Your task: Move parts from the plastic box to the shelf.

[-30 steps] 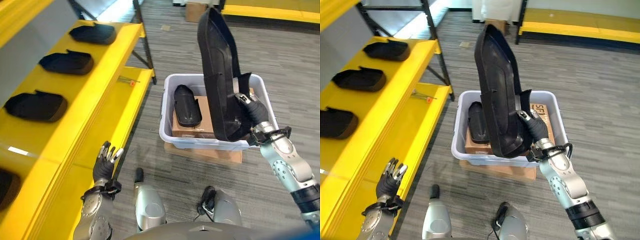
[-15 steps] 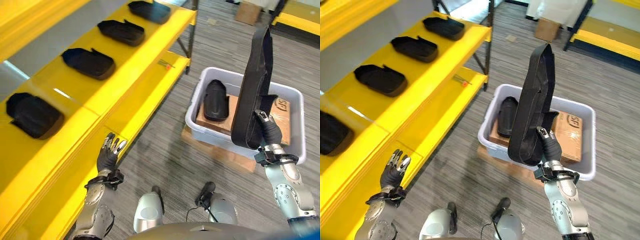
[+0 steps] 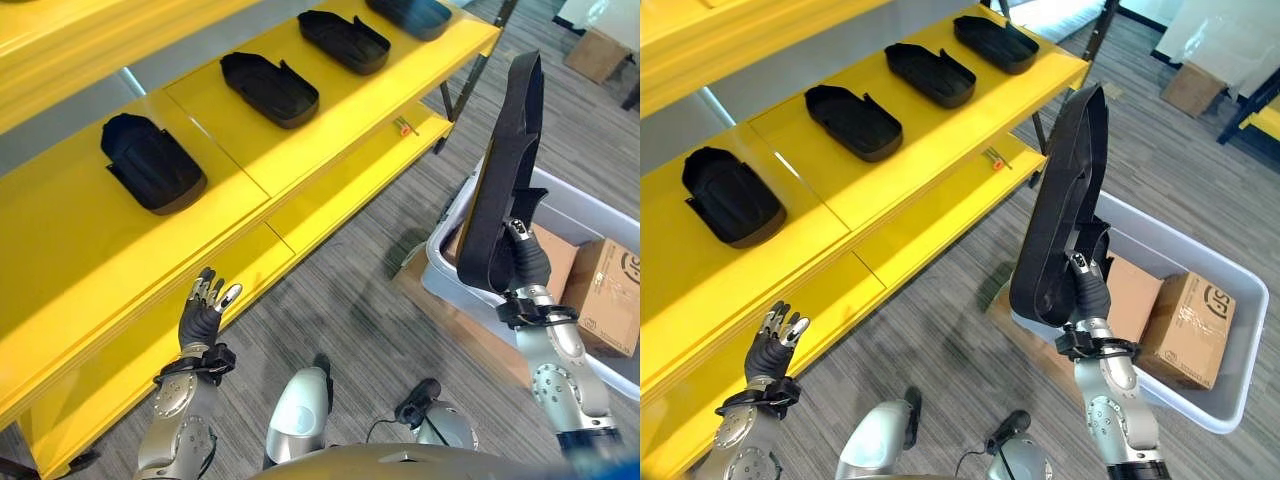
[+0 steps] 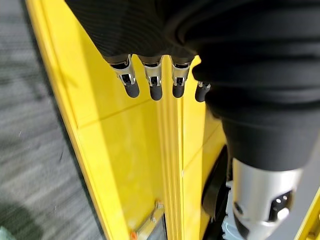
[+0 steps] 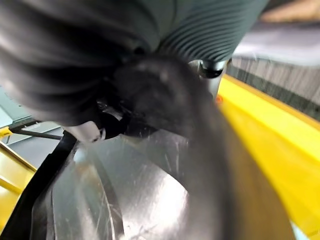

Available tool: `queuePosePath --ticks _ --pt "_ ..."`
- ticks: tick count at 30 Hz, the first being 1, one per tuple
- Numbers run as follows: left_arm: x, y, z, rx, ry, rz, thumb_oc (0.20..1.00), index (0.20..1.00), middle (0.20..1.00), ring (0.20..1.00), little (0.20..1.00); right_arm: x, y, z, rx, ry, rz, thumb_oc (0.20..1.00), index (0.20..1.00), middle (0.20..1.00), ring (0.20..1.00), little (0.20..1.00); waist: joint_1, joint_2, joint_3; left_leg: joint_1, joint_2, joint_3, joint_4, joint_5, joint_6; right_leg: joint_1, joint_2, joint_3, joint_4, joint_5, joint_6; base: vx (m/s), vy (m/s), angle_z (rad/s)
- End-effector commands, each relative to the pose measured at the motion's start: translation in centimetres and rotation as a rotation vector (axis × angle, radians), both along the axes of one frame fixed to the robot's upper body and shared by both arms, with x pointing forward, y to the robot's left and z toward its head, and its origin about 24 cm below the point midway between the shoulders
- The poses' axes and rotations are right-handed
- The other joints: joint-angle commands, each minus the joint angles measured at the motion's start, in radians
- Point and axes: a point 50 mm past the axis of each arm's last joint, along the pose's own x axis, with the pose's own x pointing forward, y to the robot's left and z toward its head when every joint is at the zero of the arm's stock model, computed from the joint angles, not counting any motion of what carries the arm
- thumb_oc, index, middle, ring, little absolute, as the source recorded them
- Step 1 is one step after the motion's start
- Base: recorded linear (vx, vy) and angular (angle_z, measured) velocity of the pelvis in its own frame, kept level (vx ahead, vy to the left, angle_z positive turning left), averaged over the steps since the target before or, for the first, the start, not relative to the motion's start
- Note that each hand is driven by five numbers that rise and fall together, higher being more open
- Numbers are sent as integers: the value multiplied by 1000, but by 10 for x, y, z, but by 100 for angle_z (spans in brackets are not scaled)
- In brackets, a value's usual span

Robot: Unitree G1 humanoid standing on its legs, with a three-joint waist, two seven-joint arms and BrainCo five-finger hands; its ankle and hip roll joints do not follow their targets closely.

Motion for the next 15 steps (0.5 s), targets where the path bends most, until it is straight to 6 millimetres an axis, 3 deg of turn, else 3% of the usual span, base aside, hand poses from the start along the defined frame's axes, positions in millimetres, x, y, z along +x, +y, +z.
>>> queuePosePath --ticks 1,2,3,4,5,6,7,8,13,15 --pt "3 19 41 187 -147 -16 1000 1000 1000 1000 1000 5 -4 26 -58 -140 8 200 200 200 200 200 -38 10 -66 112 -25 -23 -319 165 7 -2 -21 308 21 149 95 54 135 37" --pt "3 19 41 187 -147 -16 1000 1000 1000 1000 1000 5 -4 26 -58 -140 8 200 200 200 200 200 -31 9 -70 111 -23 -17 -322 166 6 -12 -19 316 23 150 94 6 152 55" --pt "4 20 40 194 -143 -19 1000 1000 1000 1000 1000 5 -3 25 -56 -139 16 200 200 200 200 200 -55 21 -73 127 -10 -36 -362 194 13 -71 116 463 28 68 66 99 159 55" --pt "5 18 38 195 -137 -28 1000 1000 1000 1000 1000 4 -3 23 -47 -134 16 200 200 200 200 200 -63 24 -76 140 -7 -44 -381 202 13 -88 181 494 33 12 49 95 158 49" --pt "5 17 38 194 -137 -28 1000 1000 1000 1000 1000 4 -3 24 -47 -135 16 200 200 200 200 200 -63 24 -77 138 -6 -44 -383 205 13 -90 182 494 32 14 47 103 109 25" --pt "6 11 34 181 -123 -52 1000 1000 1000 1000 1000 2 -4 23 -31 -138 20 200 200 200 200 200 -90 15 -86 156 -14 -59 -399 213 13 -118 320 548 21 -90 17 58 61 13" --pt "6 11 34 181 -123 -52 1000 1000 1000 1000 1000 2 -4 23 -31 -138 20 200 200 200 200 200 -90 15 -87 153 -13 -59 -399 216 12 -119 321 547 18 -87 16 110 79 16" --pt "4 7 29 162 -109 -57 1000 1000 1000 1000 1000 -1 -6 21 -30 -136 11 200 200 200 200 200 -104 -2 -97 162 -31 -75 -400 210 9 -94 386 577 -45 -118 -2 40 9 27" --pt "-7 7 19 118 -82 -5 1000 1000 1000 1000 1000 -1 -5 18 -25 -124 7 200 200 200 200 200 -90 -23 -133 169 -41 -76 -406 217 0 -28 405 625 -171 -98 -6 12 -40 20" --pt "-13 10 17 104 -70 24 1000 1000 1000 1000 1000 -1 -4 19 -28 -123 11 200 200 200 200 200 -75 -24 -151 179 -35 -62 -417 218 -6 -7 396 582 -193 -97 -4 19 -55 -1"
